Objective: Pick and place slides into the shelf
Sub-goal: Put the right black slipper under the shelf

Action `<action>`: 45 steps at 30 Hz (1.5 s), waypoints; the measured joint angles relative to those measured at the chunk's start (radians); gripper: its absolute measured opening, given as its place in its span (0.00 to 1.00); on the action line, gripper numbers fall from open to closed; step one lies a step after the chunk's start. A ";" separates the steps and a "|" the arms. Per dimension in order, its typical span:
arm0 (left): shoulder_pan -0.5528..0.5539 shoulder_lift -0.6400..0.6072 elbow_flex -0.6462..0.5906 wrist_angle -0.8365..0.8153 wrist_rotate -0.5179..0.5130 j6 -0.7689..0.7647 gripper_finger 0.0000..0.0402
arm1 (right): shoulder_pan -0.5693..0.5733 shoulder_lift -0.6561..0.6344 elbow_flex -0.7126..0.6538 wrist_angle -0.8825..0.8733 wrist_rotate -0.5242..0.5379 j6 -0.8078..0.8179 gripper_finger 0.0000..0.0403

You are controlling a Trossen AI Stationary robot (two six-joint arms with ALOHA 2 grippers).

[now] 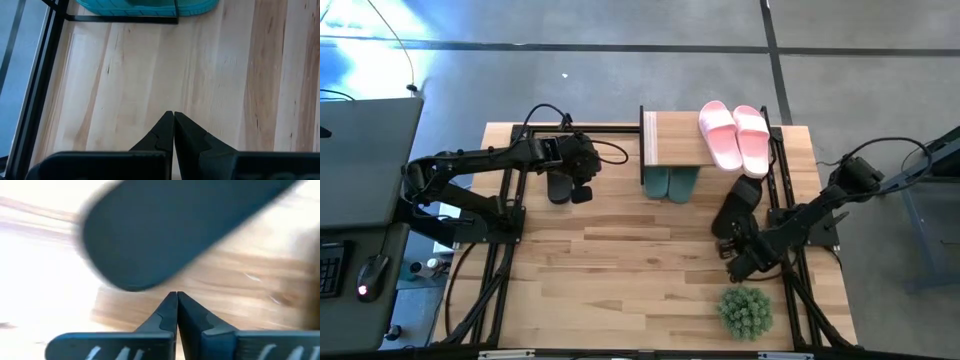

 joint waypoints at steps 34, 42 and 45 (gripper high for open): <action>0.000 0.000 0.000 0.033 -0.004 0.019 0.01 | -0.128 0.159 0.271 -0.090 0.112 -0.745 0.00; 0.000 0.000 0.000 0.077 -0.004 0.058 0.01 | -0.278 0.164 0.271 -0.008 0.117 -0.840 0.00; 0.000 0.000 0.000 0.077 -0.004 0.063 0.01 | -0.324 0.168 0.271 0.001 0.122 -0.848 0.00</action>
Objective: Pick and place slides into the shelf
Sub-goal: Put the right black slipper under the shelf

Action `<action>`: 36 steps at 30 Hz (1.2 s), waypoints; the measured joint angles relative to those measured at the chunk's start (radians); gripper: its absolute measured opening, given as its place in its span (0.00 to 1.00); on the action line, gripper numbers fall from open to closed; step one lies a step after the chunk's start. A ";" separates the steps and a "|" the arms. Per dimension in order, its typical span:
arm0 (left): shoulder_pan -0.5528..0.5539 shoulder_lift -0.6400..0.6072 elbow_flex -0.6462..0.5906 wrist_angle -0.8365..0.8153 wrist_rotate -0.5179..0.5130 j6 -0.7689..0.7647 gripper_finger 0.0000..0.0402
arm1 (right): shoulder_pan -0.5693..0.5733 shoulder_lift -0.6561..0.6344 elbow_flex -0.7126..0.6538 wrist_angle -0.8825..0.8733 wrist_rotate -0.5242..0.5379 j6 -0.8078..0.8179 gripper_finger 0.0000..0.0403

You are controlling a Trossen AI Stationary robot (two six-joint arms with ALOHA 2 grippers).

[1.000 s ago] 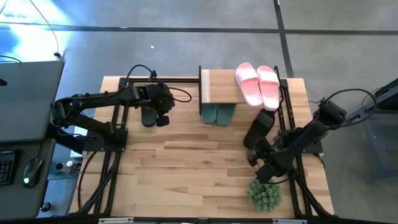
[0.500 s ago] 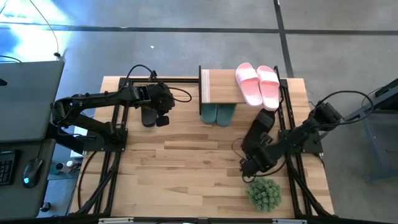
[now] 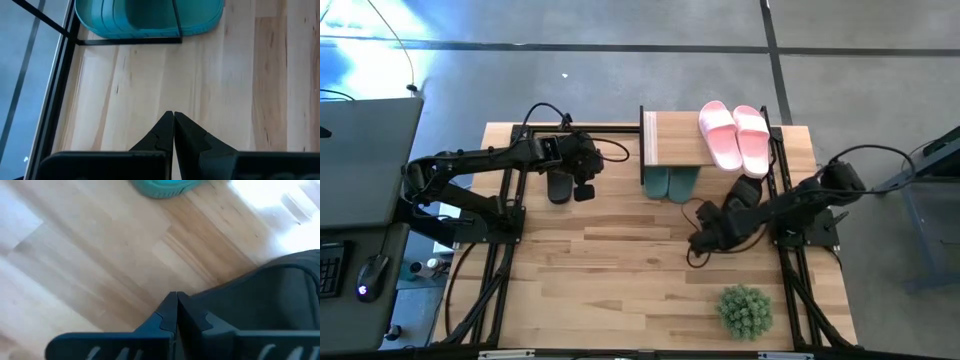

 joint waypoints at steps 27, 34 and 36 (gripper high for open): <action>0.000 0.000 0.000 0.000 0.000 0.064 0.01 | -0.006 0.186 0.000 -0.015 -0.141 0.260 0.00; 0.000 0.000 0.000 0.009 0.000 0.064 0.01 | 0.038 0.186 0.000 -0.124 -0.181 0.358 0.00; 0.000 0.000 0.000 0.015 0.000 0.064 0.01 | 0.044 0.186 0.000 -0.138 -0.181 0.376 0.00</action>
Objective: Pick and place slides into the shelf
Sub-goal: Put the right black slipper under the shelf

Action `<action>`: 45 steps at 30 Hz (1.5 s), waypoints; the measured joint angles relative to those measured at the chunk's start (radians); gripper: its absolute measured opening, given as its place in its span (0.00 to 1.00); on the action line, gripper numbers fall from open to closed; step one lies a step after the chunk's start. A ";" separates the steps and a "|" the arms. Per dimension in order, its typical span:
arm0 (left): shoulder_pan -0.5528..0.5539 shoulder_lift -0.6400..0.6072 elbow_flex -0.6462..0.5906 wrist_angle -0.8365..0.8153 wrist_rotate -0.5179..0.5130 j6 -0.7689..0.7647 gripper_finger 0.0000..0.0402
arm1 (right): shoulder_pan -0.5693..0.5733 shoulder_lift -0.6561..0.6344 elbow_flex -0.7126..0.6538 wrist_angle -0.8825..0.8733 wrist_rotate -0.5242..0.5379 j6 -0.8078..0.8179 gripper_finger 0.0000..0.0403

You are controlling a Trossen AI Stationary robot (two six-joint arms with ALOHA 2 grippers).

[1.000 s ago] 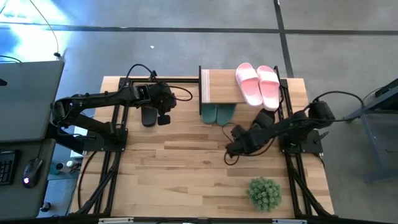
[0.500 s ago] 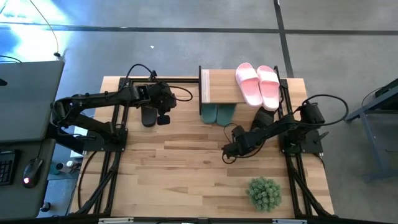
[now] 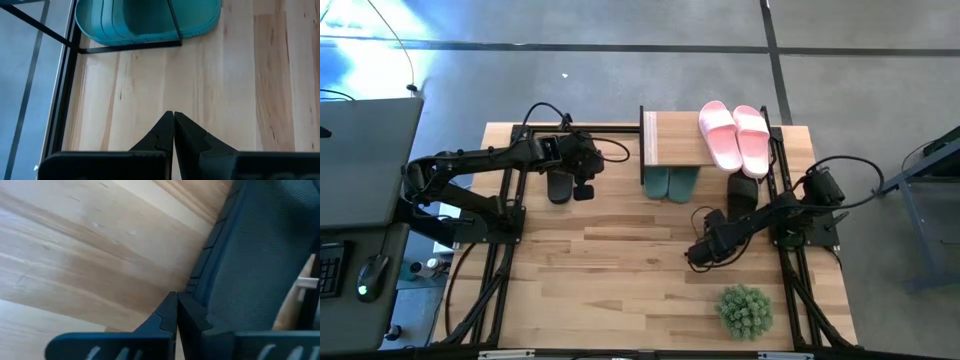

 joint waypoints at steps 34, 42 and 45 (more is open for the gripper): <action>0.000 0.000 0.000 0.009 0.019 0.097 0.01 | 0.328 -0.090 0.064 -0.084 -0.119 0.642 0.00; 0.000 0.000 0.000 0.008 0.021 0.104 0.01 | 0.325 -0.090 -0.093 0.077 -0.072 0.702 0.00; 0.000 0.000 0.000 0.009 0.022 0.105 0.01 | 0.315 -0.090 -0.125 0.089 -0.065 0.716 0.00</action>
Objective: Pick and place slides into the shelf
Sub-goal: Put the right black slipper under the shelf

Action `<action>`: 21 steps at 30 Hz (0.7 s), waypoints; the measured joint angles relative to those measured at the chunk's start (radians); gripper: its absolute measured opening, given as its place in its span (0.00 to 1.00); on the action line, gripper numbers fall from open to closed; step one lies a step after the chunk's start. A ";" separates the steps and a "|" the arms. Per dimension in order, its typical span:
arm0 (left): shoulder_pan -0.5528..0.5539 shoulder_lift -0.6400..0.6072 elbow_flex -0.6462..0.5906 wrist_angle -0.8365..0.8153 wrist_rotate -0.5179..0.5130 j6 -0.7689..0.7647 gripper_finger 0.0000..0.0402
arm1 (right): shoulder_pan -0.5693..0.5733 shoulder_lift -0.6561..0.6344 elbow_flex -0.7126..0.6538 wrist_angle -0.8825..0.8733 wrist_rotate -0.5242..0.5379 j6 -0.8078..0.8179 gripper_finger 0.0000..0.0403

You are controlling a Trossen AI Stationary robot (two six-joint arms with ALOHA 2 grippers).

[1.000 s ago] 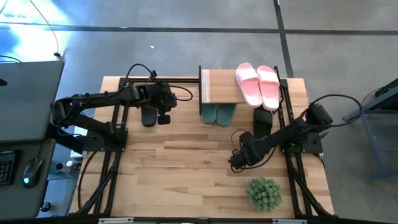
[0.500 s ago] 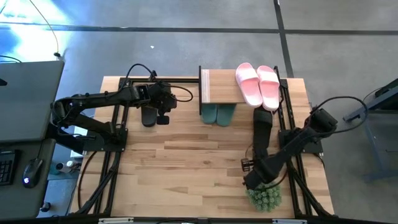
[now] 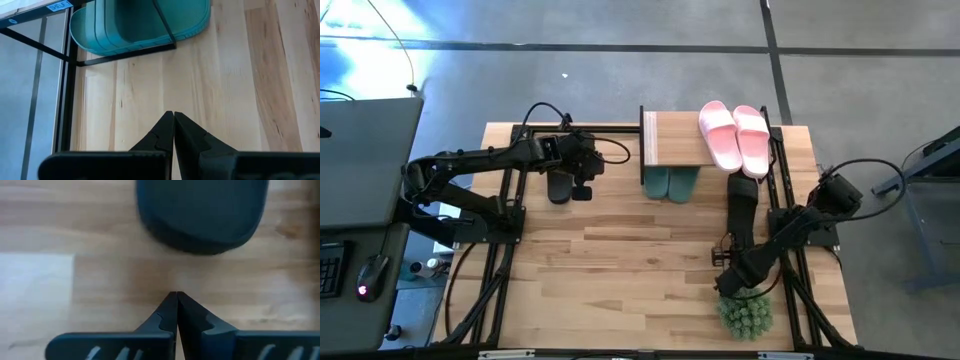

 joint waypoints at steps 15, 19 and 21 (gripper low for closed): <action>0.000 0.000 0.000 0.006 0.014 0.000 0.01 | -0.057 -0.001 -0.058 -0.015 0.049 -0.017 0.00; 0.000 0.000 0.000 0.006 0.014 0.000 0.01 | -0.086 0.005 -0.072 -0.067 0.105 -0.019 0.00; 0.000 0.000 0.000 0.006 0.014 0.000 0.01 | -0.103 0.002 -0.085 -0.045 0.113 -0.019 0.00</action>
